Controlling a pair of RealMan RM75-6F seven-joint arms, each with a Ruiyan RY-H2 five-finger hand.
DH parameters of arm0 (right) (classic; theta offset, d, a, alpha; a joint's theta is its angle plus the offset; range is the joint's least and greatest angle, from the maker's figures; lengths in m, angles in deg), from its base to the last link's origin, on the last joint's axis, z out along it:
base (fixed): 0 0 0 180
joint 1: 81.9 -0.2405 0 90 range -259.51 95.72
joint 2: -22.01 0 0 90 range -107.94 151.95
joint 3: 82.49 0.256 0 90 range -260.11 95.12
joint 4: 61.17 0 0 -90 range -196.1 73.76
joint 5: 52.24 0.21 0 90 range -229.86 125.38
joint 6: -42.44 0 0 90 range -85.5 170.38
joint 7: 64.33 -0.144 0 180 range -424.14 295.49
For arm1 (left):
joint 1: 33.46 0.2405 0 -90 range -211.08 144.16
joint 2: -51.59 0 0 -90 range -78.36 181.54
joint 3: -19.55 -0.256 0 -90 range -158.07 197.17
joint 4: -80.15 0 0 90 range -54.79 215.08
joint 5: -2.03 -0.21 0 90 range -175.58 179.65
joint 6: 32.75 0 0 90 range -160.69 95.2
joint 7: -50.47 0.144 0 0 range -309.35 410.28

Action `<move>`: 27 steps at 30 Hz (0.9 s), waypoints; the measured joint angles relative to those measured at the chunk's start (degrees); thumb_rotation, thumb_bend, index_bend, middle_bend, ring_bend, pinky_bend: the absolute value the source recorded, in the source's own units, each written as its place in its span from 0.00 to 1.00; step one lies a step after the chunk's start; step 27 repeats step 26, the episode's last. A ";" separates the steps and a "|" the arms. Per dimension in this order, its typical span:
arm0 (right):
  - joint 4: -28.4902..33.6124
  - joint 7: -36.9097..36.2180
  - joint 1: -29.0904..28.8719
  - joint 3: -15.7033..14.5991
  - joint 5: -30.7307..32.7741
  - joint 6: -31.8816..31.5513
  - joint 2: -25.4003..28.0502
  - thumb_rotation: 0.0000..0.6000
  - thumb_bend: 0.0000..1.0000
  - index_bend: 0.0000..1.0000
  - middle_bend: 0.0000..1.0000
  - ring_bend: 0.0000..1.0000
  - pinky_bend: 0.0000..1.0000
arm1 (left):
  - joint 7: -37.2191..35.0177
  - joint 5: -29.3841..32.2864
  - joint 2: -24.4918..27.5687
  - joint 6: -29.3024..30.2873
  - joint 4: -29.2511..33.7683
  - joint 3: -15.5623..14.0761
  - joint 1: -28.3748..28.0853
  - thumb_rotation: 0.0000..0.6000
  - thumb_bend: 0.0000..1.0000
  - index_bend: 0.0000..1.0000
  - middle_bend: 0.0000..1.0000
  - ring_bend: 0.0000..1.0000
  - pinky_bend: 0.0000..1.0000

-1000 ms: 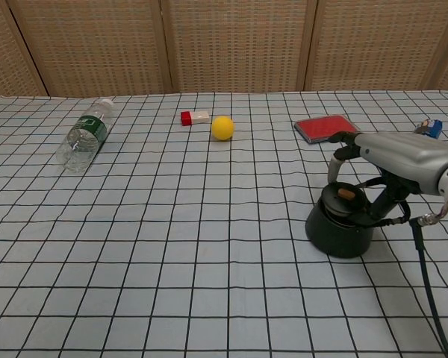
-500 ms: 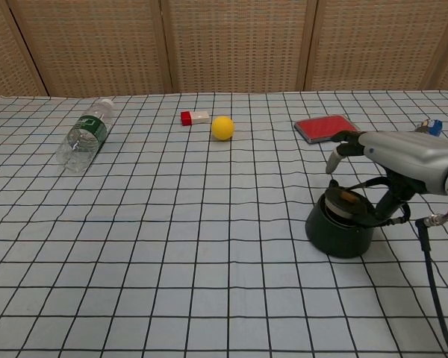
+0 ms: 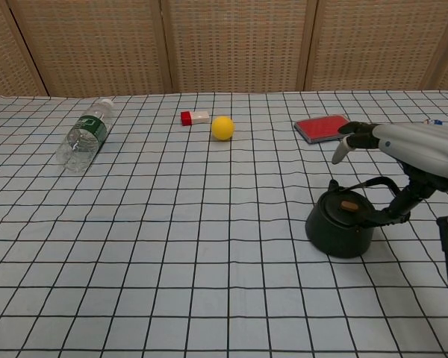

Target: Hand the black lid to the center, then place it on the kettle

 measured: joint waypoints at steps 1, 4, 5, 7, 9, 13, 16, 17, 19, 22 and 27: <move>0.11 -0.09 0.26 -0.17 -0.29 -0.16 0.18 1.00 0.44 0.27 0.00 0.00 0.00 | 0.01 -0.05 0.04 0.02 0.05 -0.02 0.02 1.00 0.10 0.00 0.00 0.00 0.00; -0.02 -0.53 0.95 -0.34 -1.00 -0.93 0.69 1.00 0.44 0.27 0.00 0.00 0.00 | -0.07 -0.17 0.16 0.31 0.14 -0.04 0.16 1.00 0.10 0.00 0.00 0.00 0.00; -0.07 -0.81 1.21 -0.34 -1.39 -1.27 0.98 1.00 0.42 0.26 0.00 0.00 0.00 | -0.13 -0.19 0.19 0.46 0.13 -0.01 0.22 1.00 0.10 0.00 0.00 0.00 0.00; -0.07 -1.74 1.88 -0.26 -2.44 -2.23 1.94 1.00 0.39 0.26 0.00 0.00 0.00 | -0.36 -0.25 0.22 0.80 0.06 0.07 0.35 1.00 0.10 0.00 0.00 0.00 0.00; 0.08 -2.78 2.58 -0.18 -3.60 -3.25 3.08 1.00 0.36 0.25 0.00 0.00 0.00 | -0.69 -0.33 0.23 1.16 -0.07 0.18 0.51 1.00 0.10 0.00 0.00 0.00 0.00; 0.37 -6.47 4.97 -0.14 -7.06 -6.61 6.40 1.00 0.32 0.23 0.00 0.00 0.00 | -1.12 -0.76 -0.19 1.94 -0.64 0.36 0.75 1.00 0.10 0.00 0.00 0.00 0.00; -0.33 -10.07 7.15 -0.39 -9.78 -9.47 8.36 1.00 0.27 0.16 0.00 0.00 0.00 | -1.31 -1.24 -0.75 2.68 -1.26 0.42 1.01 1.00 0.10 0.00 0.00 0.00 0.00; -0.81 -11.22 7.84 -0.55 -10.56 -10.31 8.80 1.00 0.24 0.12 0.00 0.00 0.00 | -1.36 -1.45 -1.04 3.08 -1.60 0.42 1.17 1.00 0.10 0.00 0.00 0.00 0.00; -2.58 -14.05 9.46 -1.13 -12.43 -11.90 9.58 1.00 0.21 0.05 0.00 0.00 0.00 | -1.43 -1.90 -1.58 3.76 -2.33 0.37 1.46 1.00 0.10 0.00 0.00 0.00 0.00; -6.90 -18.46 11.96 -2.41 -14.95 -13.87 10.11 1.00 0.18 0.00 0.00 0.00 0.00 | -1.79 -2.95 -2.80 5.33 -4.16 0.22 2.16 1.00 0.10 0.00 0.00 0.00 0.00; -13.60 -25.21 15.40 -4.04 -18.07 -16.52 10.36 1.00 0.17 0.00 0.00 0.00 0.00 | -2.49 -4.59 -5.11 7.81 -7.97 -0.08 3.37 1.00 0.09 0.00 0.00 0.00 0.00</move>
